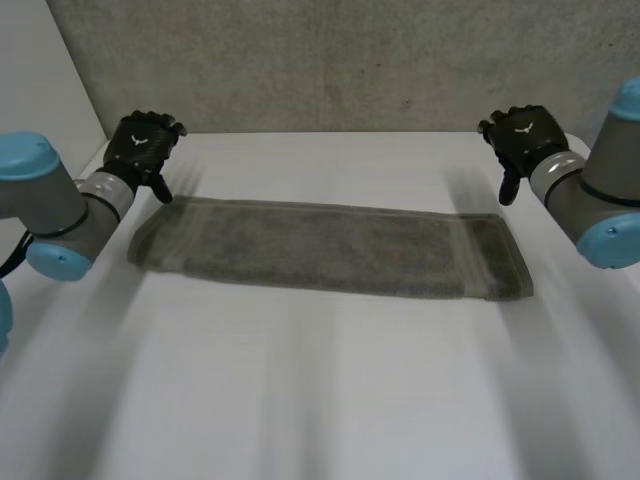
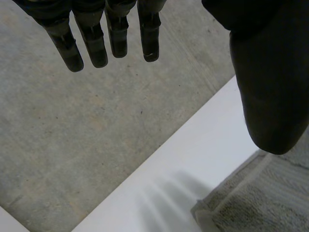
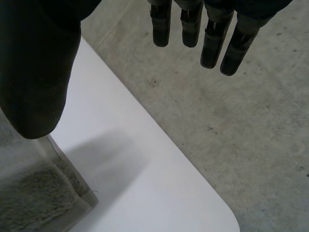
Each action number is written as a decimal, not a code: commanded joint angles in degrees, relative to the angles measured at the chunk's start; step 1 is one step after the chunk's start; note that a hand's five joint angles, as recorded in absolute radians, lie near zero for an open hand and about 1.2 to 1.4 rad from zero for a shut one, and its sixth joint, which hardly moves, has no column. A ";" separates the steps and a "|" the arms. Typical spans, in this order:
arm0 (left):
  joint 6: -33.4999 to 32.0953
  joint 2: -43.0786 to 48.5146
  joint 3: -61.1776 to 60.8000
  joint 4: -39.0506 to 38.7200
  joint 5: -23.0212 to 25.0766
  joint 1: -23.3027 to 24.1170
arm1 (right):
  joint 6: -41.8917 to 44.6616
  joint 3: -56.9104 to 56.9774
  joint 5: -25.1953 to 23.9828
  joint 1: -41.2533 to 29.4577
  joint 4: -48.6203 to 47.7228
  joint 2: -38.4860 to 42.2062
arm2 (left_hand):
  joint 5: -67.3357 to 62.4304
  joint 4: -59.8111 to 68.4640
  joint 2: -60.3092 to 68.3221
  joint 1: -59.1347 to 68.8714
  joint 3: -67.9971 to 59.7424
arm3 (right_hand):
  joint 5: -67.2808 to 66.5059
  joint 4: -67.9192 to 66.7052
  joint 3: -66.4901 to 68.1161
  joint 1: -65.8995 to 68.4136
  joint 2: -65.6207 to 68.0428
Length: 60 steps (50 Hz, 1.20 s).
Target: Fold the towel.
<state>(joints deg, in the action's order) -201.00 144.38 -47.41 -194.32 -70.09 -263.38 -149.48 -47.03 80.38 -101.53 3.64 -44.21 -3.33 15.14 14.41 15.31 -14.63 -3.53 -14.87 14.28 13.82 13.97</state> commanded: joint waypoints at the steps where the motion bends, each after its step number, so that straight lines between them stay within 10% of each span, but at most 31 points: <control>1: 1.93 -8.59 -9.99 1.76 0.30 -0.29 | -2.14 -16.21 -0.48 0.63 0.84 -11.85 | 1.60 -3.41 -2.68 -3.58 2.90 | 3.53 4.87 -4.28 -3.82 -3.97; 21: 10.37 -26.08 -41.70 -2.02 -1.10 2.69 | -0.29 -35.67 -1.71 3.80 -6.36 -11.25 | 1.44 -3.24 -2.51 -3.42 2.73 | -3.11 -1.78 2.36 2.82 2.68; 37: 10.45 -26.25 -45.93 -6.15 -1.54 2.52 | -0.47 -35.41 -2.68 6.35 -10.14 -7.39 | 1.44 -3.24 -2.51 -3.42 2.73 | -22.12 -20.78 21.37 21.83 21.68; 49: 10.45 -26.25 -46.81 -6.33 -1.54 2.78 | -0.38 -35.67 -8.30 9.06 -9.09 -6.68 | 1.44 -3.24 -2.51 -3.42 2.73 | -66.38 -65.04 65.63 66.09 65.94; 60: 10.45 -26.34 -48.13 -7.47 -1.54 2.61 | 1.02 -34.19 -9.36 16.52 -7.25 -7.91 | 1.60 -3.41 -2.68 -3.58 2.90 | -66.47 -65.13 65.72 66.18 66.03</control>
<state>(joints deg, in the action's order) -190.54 118.08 -95.20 -201.32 -71.63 -260.58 -149.65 -82.68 71.19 -89.35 -4.90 -51.42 -3.33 15.14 14.41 15.31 -14.62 -66.28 -76.31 75.28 74.05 73.94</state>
